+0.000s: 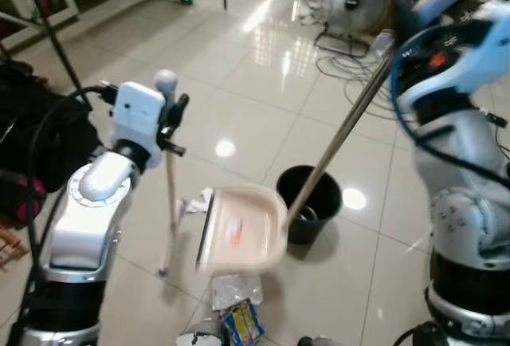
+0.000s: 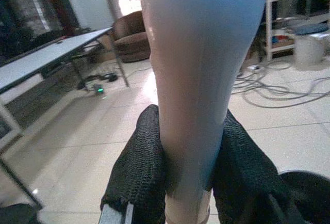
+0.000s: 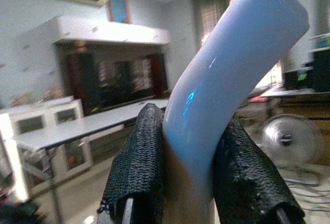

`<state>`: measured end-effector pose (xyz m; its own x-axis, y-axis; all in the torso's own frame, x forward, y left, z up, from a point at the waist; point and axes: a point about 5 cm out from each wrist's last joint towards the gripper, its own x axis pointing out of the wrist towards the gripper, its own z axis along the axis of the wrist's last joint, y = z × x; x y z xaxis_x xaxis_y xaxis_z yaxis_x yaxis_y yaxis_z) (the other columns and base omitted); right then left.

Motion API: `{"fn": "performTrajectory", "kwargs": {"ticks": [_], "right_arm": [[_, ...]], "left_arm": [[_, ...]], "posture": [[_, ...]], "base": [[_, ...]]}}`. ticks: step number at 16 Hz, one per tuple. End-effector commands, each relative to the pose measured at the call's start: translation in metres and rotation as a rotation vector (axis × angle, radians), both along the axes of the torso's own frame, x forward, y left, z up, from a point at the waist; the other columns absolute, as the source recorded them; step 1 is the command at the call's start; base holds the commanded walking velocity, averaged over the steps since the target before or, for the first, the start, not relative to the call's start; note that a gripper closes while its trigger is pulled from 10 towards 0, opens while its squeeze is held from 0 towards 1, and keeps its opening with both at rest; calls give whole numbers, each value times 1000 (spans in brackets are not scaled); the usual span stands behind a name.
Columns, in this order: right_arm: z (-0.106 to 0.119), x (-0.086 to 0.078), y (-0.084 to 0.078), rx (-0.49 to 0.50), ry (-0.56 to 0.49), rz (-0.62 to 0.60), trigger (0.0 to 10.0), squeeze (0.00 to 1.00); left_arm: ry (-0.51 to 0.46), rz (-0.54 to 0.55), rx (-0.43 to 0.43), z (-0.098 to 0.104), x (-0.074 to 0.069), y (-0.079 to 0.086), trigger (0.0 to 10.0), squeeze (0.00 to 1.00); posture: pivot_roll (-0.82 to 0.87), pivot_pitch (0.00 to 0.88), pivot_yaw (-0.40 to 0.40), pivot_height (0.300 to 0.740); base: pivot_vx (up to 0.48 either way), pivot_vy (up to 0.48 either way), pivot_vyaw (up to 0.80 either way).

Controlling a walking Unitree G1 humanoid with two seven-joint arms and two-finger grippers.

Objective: Sweep floor

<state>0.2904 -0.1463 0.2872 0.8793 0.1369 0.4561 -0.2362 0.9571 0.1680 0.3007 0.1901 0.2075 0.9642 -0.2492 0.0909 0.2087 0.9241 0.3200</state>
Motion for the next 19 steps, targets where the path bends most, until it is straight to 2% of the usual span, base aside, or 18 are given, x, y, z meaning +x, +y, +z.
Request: {"fn": "performTrajectory", "kwargs": {"ticks": [1,3,5,6,7,10,12,14,16,19], "right_arm": [[3,-8,2,-6,-23,-3,10000,0],[-16,-11,7,-17,46,-4,10000,0],[-33,-11,9,-139,70,-55,10000,0],[-49,-11,9,-248,90,-106,10000,0],[-64,-11,3,-279,125,-166,10000,0],[-85,-16,-11,-276,177,-263,10000,0],[-98,-20,-16,-279,201,-276,10000,0],[-119,-18,-22,-285,288,-312,10000,0],[-122,-14,-23,-278,291,-360,10000,0],[-116,-8,-22,-273,229,-365,10000,0]], "left_arm": [[-34,8,24,8,-5,4,10000,0],[-21,22,37,5,-9,9,10000,0],[-13,27,42,3,-11,11,10000,0],[-3,27,43,0,-12,11,10000,0],[16,17,41,-6,-12,8,10000,0],[60,-12,40,-23,-15,1,10000,0],[83,-18,23,-33,-16,-5,10000,0],[104,-27,7,-42,-17,-12,10000,0],[110,-31,3,-47,-17,-17,10000,0],[106,-27,-21,-50,-18,-22,10000,0]], "posture": [[56,43,-16,740],[63,41,-24,740],[67,43,-26,740],[66,45,-24,740],[65,48,-20,740],[57,57,-8,740],[53,63,-7,740],[49,71,-16,740],[51,77,-25,740],[51,81,-33,740]], "base": [[0,416,0],[0,416,0],[0,412,0],[0,416,0],[0,416,0],[0,414,-631],[0,398,-800],[0,377,0],[0,373,0],[0,248,0]]}}
